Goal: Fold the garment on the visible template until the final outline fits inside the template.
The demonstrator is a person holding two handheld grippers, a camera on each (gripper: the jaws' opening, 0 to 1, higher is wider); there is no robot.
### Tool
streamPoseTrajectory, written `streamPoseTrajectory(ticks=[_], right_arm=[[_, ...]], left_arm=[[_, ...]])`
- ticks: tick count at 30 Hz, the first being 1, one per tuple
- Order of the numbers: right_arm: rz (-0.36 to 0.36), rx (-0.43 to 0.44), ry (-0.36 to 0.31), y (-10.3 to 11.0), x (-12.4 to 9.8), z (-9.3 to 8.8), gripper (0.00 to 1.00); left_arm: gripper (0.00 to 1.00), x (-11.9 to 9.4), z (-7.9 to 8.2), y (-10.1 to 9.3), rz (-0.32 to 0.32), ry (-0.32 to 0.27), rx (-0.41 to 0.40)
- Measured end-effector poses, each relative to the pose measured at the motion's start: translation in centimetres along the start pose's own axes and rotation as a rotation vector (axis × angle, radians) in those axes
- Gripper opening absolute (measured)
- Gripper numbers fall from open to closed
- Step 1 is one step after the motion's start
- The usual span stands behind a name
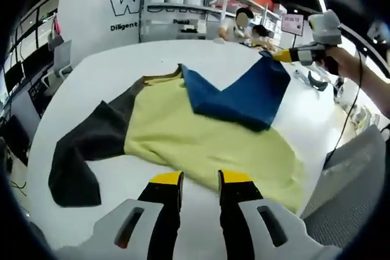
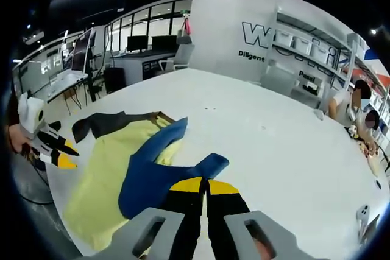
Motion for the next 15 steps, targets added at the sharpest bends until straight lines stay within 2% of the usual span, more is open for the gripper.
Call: streamPoseTrajectory(ticks=[2,4,6,7,8,15], right_arm=[[0.002,0.0,-0.001,0.0,0.0,0.0,0.0],[0.004,-0.001,-0.001,0.0,0.0,0.0,0.0],[0.006,-0.001,-0.003,0.0,0.1,0.0,0.0],[0.006,0.0,-0.004,0.0,0.1,0.0,0.0],[0.007,0.0,-0.004,0.0,0.1,0.0,0.0],[0.007,-0.004,-0.006,0.0,0.0,0.2,0.0]], left_arm=[[0.21,-0.1,-0.3,-0.5,-0.015,0.013,0.01],[0.2,-0.4,-0.6,-0.9,-0.022,0.057,0.088],[0.22,-0.5,-0.8,-1.5,-0.035,0.049,0.04],[0.22,-0.5,-0.9,-1.8,-0.064,0.057,0.017],[0.21,-0.5,-1.1,-2.0,-0.067,0.066,-0.004],[0.25,-0.8,-1.5,-3.4,-0.084,0.096,0.005]])
Point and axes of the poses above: the point that each gripper's makers call its tool centre point, and the gripper's own axes: x roughly forward along the fingers, y roughly to its left, z roughly out of its top, the point moved 10 cm from there along -x, roughly backward along the fingers, and after that the axes turned 14 degrees about z, right-handed, at the moved point
